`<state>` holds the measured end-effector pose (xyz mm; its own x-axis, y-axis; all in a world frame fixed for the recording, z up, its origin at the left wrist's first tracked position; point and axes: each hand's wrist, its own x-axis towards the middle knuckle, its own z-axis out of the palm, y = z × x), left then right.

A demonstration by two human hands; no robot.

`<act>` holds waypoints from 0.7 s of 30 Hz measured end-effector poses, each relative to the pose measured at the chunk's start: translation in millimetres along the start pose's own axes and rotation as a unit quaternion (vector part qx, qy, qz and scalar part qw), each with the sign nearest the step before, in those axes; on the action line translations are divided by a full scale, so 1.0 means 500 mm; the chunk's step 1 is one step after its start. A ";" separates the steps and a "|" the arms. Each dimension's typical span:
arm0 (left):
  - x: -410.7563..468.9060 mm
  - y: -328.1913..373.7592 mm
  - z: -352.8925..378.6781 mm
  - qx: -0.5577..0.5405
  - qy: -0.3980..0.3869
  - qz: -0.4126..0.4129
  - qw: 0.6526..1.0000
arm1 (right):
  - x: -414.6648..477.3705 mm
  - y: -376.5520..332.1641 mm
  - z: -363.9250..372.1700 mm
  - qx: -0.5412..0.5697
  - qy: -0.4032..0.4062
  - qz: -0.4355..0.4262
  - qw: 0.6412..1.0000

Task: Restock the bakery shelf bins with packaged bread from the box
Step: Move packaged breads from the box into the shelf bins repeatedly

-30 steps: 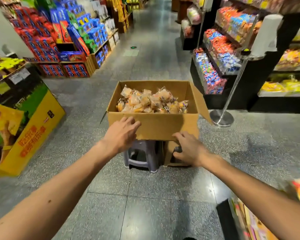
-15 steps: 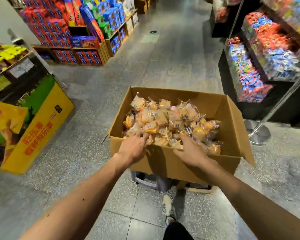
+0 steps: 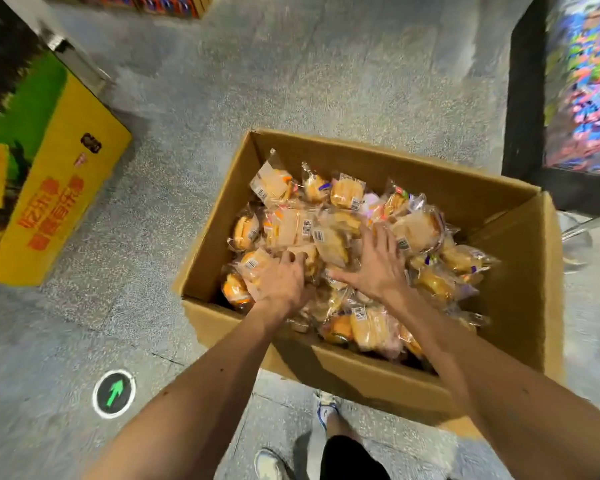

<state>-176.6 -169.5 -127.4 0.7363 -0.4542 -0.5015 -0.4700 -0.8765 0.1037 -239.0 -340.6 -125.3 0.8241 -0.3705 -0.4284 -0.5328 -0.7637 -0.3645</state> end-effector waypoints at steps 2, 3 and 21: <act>0.032 0.009 0.020 -0.015 -0.006 -0.008 1.000 | 0.031 -0.001 0.014 0.035 -0.034 0.027 0.998; 0.045 0.011 0.029 -0.023 -0.014 -0.012 1.000 | 0.041 -0.002 0.023 0.044 -0.044 0.035 0.997; 0.044 -0.026 0.021 -0.112 -0.066 -0.049 0.990 | 0.010 0.034 0.059 0.094 0.013 -0.013 0.995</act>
<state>-159.6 -166.6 -148.9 0.6968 -0.3528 -0.6245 -0.2689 -0.9357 0.2284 -249.3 -339.8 -158.1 0.8418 -0.3671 -0.3957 -0.5353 -0.6622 -0.5243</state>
